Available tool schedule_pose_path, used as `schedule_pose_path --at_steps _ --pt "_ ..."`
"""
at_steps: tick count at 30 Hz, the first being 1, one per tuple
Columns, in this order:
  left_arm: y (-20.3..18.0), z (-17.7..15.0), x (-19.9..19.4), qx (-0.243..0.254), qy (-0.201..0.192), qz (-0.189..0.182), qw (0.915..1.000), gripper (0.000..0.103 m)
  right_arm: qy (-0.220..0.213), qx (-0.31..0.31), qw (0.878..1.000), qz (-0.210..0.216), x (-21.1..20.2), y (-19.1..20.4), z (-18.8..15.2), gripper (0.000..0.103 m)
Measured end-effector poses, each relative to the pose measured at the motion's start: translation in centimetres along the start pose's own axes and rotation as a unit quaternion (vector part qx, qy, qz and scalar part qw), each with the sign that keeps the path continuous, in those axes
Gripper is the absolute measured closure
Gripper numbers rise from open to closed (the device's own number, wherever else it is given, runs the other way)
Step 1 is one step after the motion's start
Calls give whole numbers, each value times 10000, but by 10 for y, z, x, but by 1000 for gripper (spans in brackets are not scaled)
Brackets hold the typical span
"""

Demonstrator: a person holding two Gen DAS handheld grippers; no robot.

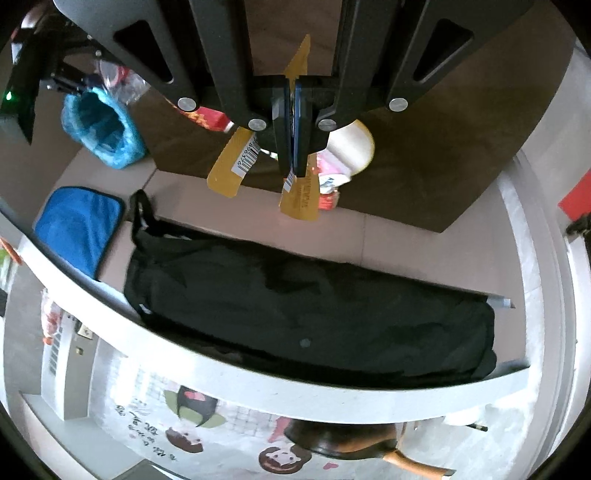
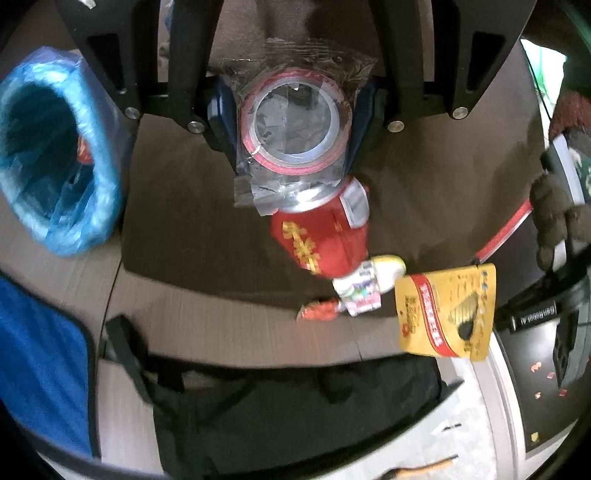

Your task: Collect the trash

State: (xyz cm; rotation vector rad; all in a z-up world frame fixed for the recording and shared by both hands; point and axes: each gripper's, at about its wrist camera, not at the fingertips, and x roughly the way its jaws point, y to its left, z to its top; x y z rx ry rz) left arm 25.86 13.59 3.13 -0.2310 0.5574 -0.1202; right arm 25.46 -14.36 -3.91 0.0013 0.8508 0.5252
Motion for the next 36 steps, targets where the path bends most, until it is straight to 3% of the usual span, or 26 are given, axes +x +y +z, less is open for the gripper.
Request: schedule_pose_path --at_steps 6,15,21,26,31,36 --pt "-27 11 -17 109 -161 -226 9996 103 -413 -57 9991 -4 -29 -5 18 54" --pt "-97 22 -31 324 -479 -732 9956 103 -1095 -38 9939 -158 -84 -38 52 54" --pt "-162 14 -9 512 -300 -1217 9908 103 -1519 112 9875 -398 -131 -86 64 54" --pt "-225 1 18 834 -17 -1710 9817 103 -1676 466 9817 -777 -159 -140 53 54" --pt "-269 -12 44 1019 190 -2059 9731 103 -1697 558 9750 -1322 -166 -178 34 54" --pt "-294 -24 71 1042 443 -2184 9693 103 -1589 823 9743 -1366 -156 -209 19 54"
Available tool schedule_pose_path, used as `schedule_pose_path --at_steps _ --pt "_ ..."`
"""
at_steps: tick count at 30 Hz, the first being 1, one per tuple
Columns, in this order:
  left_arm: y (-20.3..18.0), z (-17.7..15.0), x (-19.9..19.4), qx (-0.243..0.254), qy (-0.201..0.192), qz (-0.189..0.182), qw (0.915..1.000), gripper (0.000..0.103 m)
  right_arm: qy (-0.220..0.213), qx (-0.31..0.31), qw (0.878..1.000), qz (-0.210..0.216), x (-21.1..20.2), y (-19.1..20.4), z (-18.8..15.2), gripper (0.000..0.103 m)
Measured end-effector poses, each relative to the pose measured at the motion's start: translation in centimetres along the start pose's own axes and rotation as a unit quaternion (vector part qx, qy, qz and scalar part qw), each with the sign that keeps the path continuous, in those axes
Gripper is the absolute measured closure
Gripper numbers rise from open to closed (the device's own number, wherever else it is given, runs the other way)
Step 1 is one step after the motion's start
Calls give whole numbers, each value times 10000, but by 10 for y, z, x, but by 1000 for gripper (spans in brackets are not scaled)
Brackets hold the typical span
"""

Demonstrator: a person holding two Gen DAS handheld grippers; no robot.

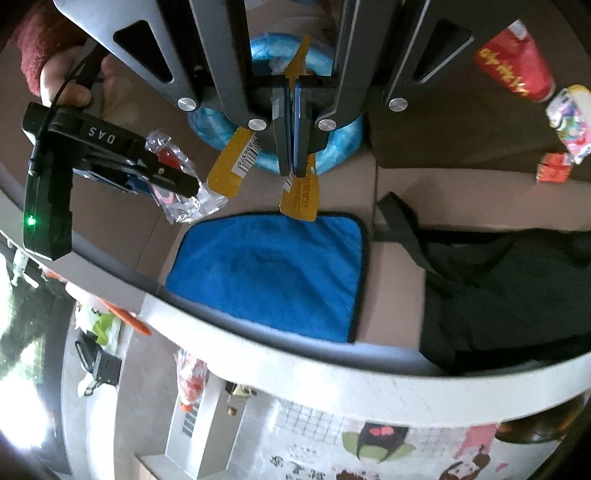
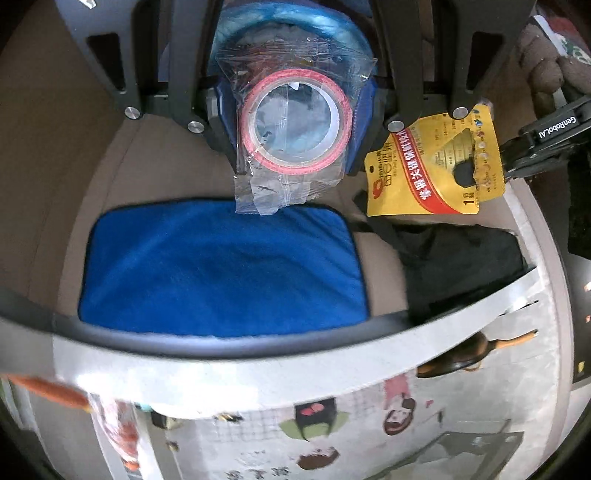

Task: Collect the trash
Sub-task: 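Carry packet and tape roll over the bin and open both tools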

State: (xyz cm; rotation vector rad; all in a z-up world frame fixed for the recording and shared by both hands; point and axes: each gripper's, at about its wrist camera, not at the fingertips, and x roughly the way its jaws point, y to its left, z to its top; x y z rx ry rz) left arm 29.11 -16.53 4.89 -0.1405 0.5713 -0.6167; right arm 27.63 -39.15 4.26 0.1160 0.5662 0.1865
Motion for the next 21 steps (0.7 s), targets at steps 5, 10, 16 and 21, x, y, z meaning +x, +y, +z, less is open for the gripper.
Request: schedule_pose_path --at_steps 5,10,16,21 --pt "1 -12 29 -76 322 -20 9995 103 194 205 9996 8 19 -18 -16 54" --pt "9 -19 49 -173 535 -14 9984 103 349 341 9988 40 39 -25 -24 54" --pt "14 -24 64 -182 672 3 9976 103 487 428 9979 56 57 -30 -31 54" --pt "18 -28 80 -259 846 -43 9961 103 579 477 9972 5 65 -32 -37 54"
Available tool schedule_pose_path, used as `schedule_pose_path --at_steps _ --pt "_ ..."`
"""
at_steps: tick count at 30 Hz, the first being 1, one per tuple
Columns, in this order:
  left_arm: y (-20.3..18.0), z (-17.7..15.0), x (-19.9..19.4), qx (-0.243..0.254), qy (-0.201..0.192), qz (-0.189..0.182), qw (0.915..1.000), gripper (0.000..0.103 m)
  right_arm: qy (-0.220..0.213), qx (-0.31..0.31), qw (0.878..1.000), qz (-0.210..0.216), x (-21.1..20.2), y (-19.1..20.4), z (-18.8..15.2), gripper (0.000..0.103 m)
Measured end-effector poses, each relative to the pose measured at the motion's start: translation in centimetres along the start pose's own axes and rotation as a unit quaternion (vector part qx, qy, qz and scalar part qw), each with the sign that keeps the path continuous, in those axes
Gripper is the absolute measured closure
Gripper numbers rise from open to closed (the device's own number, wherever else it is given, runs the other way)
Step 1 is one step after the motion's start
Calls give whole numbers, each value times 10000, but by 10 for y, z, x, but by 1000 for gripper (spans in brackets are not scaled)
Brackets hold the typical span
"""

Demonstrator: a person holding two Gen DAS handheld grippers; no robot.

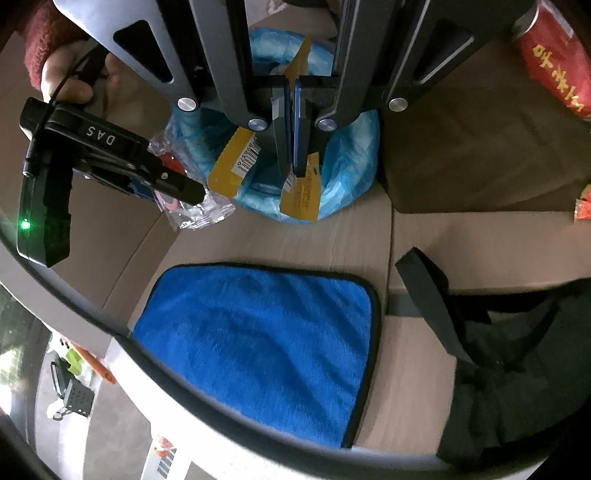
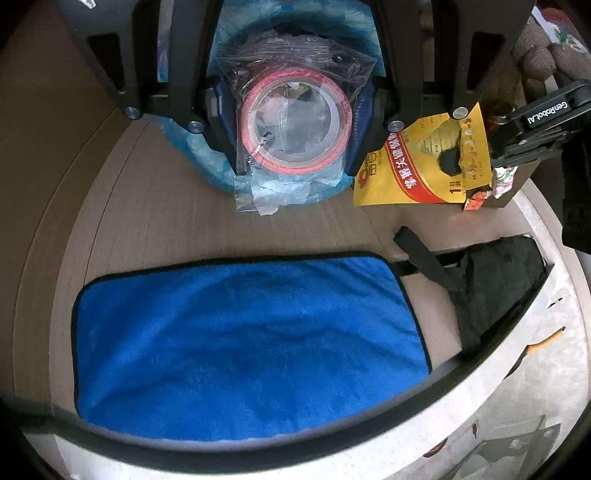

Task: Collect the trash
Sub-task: 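Carry packet and tape roll over the bin and open both tools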

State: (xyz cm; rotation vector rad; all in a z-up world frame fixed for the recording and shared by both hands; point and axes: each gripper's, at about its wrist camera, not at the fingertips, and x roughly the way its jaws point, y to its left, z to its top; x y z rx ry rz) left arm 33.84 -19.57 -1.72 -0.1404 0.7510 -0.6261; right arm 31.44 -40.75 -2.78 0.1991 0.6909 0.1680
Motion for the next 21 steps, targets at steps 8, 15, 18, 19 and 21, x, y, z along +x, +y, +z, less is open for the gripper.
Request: schedule_pose_path --at_steps 8,15,18,19,21 --pt "4 0 10 -111 84 -135 9998 95 102 222 9997 -92 8 -9 -5 50" --pt "23 9 -16 -415 -151 -262 9987 48 -61 167 9993 -336 -7 -3 -4 34" --pt "34 11 -39 -534 -299 -97 9981 47 -96 113 9992 -374 -17 3 -3 34" --pt "40 11 -48 -570 -384 7 9976 47 -117 86 9992 -378 -21 7 -3 34" --pt "51 12 -65 -666 -494 208 9963 47 -169 0 9991 -391 -28 16 -3 34"
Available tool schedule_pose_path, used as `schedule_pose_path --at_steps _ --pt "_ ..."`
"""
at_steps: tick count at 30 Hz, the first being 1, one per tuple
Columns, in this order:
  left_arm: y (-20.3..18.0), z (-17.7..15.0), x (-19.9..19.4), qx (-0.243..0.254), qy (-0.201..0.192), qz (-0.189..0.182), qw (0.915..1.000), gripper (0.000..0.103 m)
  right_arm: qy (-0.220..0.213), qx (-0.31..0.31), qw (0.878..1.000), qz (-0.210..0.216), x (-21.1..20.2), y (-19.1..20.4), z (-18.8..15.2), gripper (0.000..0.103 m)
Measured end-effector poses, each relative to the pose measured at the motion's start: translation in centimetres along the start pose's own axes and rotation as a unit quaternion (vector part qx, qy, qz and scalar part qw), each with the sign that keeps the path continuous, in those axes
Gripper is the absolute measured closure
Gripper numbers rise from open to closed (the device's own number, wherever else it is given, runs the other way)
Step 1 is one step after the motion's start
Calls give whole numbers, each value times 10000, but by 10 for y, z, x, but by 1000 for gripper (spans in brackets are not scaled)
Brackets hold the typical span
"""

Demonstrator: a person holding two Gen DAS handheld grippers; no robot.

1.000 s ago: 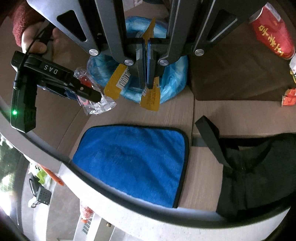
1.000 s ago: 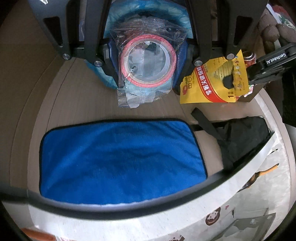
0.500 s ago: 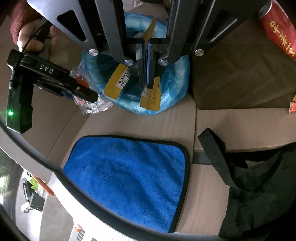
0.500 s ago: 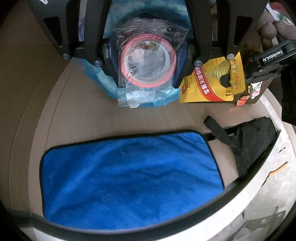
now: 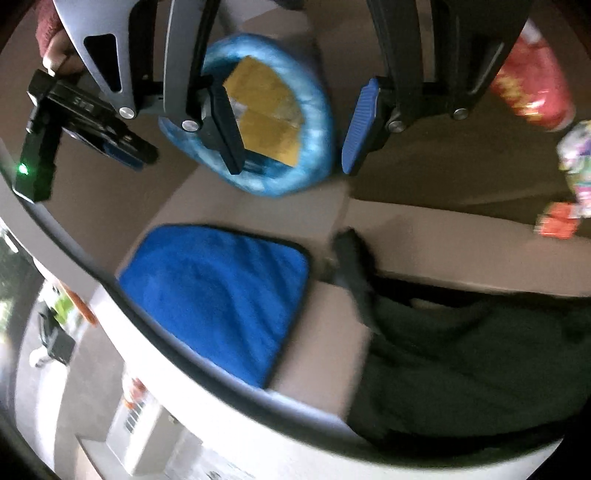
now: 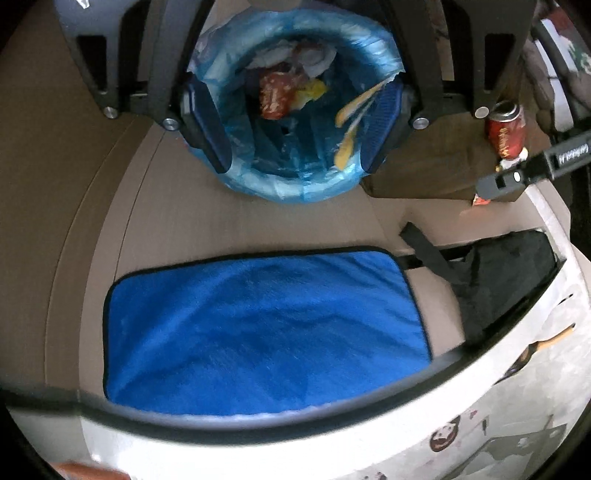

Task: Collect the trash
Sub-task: 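Carry packet and tape roll over the bin and open both tools, then return to the table and grasp the red can with the right tool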

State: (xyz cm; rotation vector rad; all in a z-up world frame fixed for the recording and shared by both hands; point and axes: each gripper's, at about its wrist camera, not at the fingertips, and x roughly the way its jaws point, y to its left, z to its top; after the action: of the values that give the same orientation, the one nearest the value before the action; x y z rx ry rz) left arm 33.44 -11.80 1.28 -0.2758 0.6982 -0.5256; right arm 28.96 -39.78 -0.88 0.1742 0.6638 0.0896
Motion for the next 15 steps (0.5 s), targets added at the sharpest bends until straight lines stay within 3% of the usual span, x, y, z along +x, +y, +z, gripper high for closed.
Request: schedule_pose_path --at_steps 8,12,15 --pt "64 4 -71 -374 -341 608 9969 47 -186 -296 9994 23 -25 44 2 34" --pt "102 -9 -102 -467 -395 1023 9929 43 -30 -286 9985 466 -24 71 0 34" --pt "135 -23 -123 -748 -370 1242 9887 43 54 -636 9960 626 -23 105 -6 34"
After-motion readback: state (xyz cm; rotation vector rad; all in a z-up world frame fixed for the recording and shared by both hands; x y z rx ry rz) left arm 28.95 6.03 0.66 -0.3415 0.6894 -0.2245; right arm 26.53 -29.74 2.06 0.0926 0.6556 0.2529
